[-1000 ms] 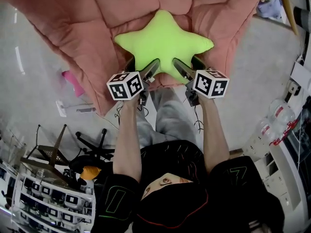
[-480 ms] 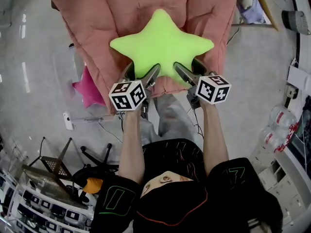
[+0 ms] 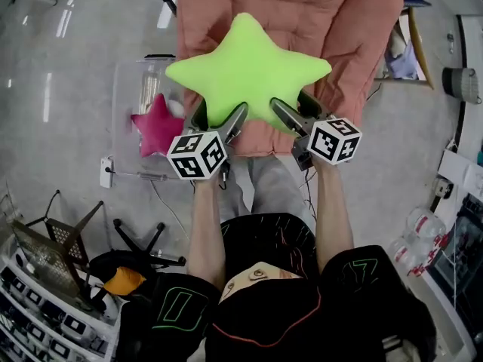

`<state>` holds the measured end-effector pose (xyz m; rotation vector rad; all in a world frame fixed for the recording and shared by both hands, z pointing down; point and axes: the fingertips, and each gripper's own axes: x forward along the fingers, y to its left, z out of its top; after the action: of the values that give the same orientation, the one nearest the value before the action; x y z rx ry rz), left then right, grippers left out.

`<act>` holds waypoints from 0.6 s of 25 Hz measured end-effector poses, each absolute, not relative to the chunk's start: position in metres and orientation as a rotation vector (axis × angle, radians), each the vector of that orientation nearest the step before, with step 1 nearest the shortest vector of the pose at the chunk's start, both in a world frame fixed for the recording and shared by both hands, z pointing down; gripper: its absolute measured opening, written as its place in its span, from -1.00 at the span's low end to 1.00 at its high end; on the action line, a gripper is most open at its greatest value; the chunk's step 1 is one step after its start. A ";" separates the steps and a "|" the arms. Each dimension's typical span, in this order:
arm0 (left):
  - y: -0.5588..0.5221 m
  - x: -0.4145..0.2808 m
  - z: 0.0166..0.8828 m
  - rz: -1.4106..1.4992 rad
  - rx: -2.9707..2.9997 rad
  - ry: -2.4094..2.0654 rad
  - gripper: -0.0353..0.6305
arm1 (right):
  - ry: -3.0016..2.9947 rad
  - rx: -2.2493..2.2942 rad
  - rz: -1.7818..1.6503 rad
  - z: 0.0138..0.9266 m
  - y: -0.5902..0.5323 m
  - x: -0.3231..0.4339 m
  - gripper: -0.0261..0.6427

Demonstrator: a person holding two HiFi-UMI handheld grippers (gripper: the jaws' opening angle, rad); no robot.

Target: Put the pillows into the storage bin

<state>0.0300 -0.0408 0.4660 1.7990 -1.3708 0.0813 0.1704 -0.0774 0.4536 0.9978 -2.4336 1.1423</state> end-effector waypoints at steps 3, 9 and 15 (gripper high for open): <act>-0.022 -0.017 0.450 0.029 1.759 -1.464 0.45 | -2.488 0.875 1.095 0.438 -0.072 0.120 0.12; 0.038 -0.110 0.435 -0.064 1.632 -1.626 0.45 | -2.534 0.627 1.021 0.423 -0.036 0.015 0.12; 0.118 -0.197 0.453 -0.164 1.437 -1.758 0.46 | -2.497 0.365 0.972 0.441 0.019 -0.090 0.13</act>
<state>-0.1973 0.1177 0.4532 1.4373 -1.7577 -0.1638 -0.0896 0.0188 0.4409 0.3651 -2.4968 0.9725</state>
